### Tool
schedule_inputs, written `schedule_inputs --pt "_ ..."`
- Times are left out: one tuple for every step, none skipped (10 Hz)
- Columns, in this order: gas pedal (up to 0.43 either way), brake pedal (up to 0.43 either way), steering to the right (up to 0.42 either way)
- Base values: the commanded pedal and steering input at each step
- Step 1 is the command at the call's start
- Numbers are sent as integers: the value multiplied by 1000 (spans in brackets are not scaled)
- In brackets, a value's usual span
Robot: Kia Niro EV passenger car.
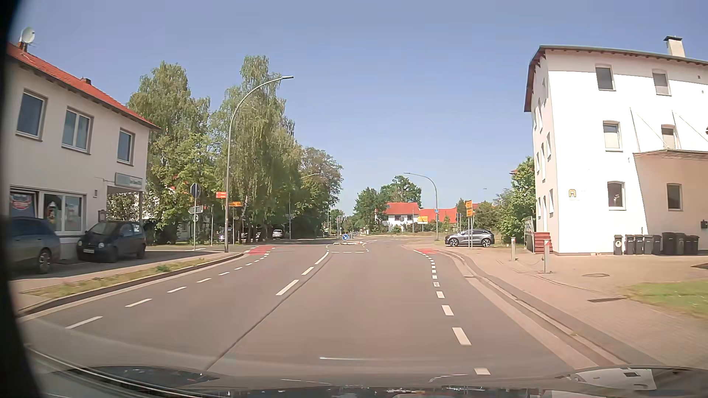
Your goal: Follow the waypoints while adhering to traffic rules and regulations
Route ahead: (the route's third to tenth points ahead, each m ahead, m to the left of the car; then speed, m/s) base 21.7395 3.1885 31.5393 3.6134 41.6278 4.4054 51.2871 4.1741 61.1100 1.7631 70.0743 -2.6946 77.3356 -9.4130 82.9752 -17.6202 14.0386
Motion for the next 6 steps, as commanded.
schedule_inputs --pt "67 0 16" --pt "67 0 15" --pt "59 0 12" --pt "59 0 9" --pt "59 0 5" --pt "59 0 2"
